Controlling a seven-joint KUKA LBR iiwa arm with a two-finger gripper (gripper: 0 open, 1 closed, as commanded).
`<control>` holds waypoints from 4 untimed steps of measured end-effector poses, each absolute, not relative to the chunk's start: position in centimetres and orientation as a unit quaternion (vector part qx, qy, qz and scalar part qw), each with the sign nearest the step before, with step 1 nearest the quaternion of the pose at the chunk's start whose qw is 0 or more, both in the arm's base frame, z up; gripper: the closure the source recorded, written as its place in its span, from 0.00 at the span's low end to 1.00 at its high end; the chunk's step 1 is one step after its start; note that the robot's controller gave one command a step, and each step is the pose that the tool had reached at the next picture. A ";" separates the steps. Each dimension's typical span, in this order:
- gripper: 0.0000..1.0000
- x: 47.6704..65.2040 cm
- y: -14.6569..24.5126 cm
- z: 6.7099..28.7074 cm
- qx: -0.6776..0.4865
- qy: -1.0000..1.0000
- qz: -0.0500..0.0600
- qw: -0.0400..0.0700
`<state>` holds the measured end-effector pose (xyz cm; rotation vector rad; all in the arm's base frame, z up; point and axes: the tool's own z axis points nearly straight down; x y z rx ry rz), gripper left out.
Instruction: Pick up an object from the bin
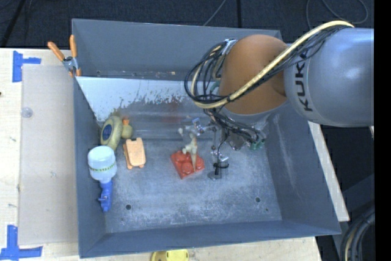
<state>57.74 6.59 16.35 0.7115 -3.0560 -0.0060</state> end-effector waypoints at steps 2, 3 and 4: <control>0.00 58.6 6.7 12.8 0.283 -0.959 -0.002 0.001; 1.00 61.2 9.7 9.3 0.388 -0.922 -0.003 0.001; 1.00 61.2 9.6 9.2 0.386 -0.922 -0.004 0.002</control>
Offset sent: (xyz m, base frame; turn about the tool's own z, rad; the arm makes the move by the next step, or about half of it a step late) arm 0.0201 0.0025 -0.0603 -0.3335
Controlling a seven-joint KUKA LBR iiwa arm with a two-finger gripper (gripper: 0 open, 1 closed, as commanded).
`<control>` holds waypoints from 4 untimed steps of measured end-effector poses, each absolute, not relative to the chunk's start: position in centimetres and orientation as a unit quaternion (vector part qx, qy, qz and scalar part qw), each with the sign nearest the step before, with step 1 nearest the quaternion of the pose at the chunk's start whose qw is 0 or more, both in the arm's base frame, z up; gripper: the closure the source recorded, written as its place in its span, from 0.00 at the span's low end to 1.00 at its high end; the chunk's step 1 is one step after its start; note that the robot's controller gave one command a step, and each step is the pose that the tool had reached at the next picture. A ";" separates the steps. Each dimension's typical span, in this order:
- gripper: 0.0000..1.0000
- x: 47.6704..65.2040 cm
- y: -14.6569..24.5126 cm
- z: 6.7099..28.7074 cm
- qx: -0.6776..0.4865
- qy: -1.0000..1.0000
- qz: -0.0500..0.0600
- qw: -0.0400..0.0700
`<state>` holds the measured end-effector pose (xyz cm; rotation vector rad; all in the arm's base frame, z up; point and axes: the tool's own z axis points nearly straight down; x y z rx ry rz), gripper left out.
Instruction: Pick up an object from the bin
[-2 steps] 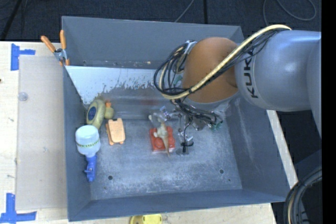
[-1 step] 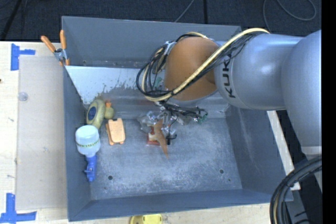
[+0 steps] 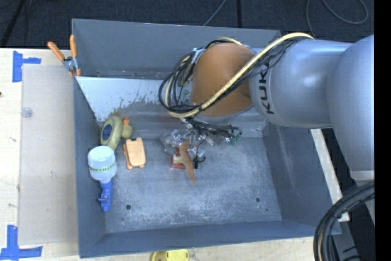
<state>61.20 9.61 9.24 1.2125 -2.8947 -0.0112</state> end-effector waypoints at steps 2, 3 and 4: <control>1.00 61.2 9.6 9.2 0.385 -0.923 -0.004 0.002; 1.00 61.2 9.6 9.2 0.384 -0.923 -0.004 0.002; 1.00 61.2 9.6 9.2 0.383 -0.924 -0.004 0.002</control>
Offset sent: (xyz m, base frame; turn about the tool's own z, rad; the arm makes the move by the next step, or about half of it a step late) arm 0.0000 0.0000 0.0000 0.0000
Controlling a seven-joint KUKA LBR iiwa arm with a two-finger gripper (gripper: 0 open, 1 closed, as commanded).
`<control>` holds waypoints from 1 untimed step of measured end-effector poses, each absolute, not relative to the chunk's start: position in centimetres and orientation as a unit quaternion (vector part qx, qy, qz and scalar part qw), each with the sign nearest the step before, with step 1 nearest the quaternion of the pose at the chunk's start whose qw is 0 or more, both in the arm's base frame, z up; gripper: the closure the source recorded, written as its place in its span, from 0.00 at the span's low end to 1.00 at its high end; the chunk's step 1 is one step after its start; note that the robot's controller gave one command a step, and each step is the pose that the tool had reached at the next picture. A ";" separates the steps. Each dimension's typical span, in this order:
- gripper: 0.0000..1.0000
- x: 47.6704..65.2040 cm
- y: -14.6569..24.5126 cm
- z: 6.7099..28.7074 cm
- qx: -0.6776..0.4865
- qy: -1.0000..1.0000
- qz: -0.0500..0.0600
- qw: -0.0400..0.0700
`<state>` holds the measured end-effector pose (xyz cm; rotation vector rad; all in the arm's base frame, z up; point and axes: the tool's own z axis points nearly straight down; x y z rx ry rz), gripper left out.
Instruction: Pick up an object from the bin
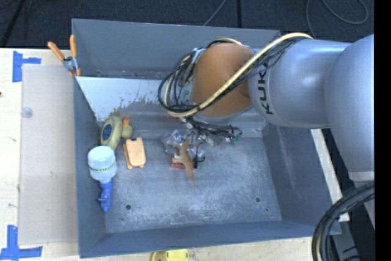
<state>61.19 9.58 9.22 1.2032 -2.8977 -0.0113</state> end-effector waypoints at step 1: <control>1.00 61.2 9.6 9.2 0.383 -0.924 -0.004 0.002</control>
Offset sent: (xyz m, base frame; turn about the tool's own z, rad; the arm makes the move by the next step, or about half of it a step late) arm 0.0000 0.0000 0.0000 0.0000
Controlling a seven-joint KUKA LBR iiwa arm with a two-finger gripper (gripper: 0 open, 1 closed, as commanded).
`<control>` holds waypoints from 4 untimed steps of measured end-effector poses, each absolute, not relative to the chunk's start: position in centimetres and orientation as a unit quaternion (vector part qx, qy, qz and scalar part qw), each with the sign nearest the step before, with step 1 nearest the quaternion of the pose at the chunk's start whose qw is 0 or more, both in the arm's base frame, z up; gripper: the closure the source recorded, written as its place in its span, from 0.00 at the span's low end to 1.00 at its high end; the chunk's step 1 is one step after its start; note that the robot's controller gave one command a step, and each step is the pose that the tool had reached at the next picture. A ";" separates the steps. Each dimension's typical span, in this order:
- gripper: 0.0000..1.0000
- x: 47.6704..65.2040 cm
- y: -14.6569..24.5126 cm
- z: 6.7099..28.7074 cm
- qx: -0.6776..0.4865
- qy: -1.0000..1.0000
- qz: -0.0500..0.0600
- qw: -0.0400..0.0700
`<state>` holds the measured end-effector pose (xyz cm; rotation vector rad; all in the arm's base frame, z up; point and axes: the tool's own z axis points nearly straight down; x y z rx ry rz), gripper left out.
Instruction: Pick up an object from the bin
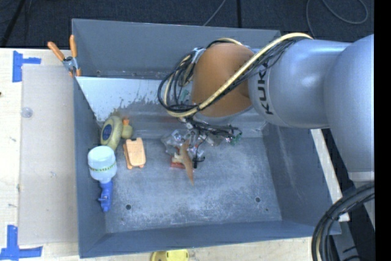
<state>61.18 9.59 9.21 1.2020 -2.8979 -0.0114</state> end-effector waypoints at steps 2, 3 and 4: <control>1.00 61.2 9.6 9.2 0.383 -0.924 -0.004 0.002; 1.00 61.2 9.6 9.2 0.382 -0.924 -0.004 0.002; 1.00 61.2 9.6 9.2 0.382 -0.924 -0.004 0.002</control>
Offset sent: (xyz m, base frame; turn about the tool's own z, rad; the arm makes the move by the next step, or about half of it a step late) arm 0.0000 0.0000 0.0000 0.0000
